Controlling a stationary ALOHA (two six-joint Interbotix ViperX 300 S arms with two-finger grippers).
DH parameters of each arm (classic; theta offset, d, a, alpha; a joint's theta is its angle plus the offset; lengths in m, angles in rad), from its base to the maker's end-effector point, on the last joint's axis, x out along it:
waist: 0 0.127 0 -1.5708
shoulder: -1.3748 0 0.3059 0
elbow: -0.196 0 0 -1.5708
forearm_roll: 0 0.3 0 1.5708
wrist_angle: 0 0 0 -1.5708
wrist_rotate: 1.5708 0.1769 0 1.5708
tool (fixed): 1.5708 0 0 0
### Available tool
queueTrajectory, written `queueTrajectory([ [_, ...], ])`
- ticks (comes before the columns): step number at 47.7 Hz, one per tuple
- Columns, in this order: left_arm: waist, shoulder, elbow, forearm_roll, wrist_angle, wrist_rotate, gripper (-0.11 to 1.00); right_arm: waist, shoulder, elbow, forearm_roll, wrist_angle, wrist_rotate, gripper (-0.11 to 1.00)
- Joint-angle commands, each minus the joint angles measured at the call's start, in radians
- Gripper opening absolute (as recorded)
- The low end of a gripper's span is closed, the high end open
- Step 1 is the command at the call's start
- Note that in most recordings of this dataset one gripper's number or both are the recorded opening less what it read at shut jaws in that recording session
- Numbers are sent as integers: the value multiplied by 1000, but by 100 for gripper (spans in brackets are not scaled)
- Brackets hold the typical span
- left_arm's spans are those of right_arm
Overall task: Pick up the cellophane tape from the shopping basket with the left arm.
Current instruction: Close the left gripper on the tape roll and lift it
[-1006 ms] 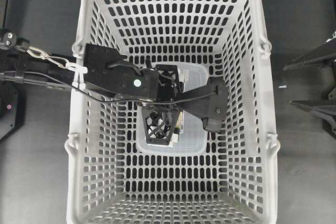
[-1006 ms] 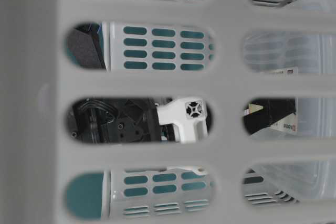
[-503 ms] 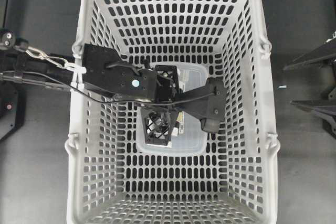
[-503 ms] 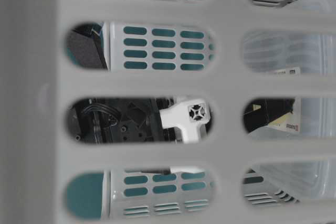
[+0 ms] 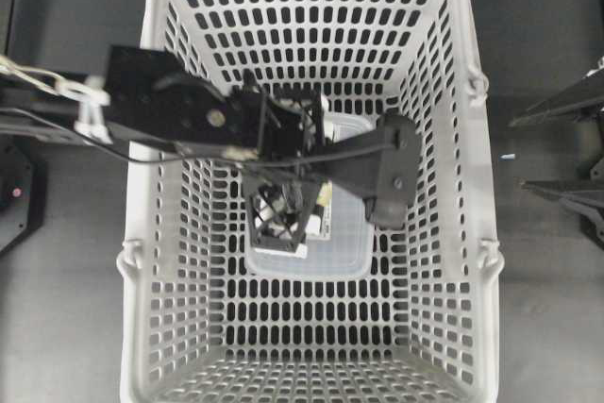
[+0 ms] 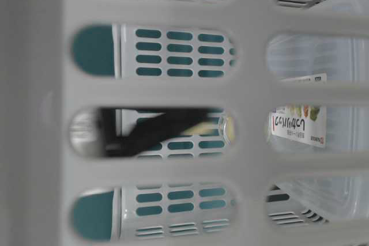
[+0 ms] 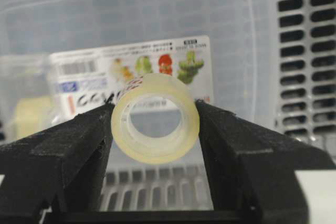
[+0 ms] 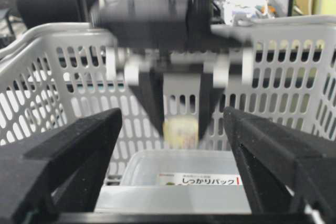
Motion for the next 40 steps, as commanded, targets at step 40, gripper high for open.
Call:
queueTrajectory([
  [40,-6,6,-336,3,281,3,50,2,-2,-23,3,-5,2,76],
])
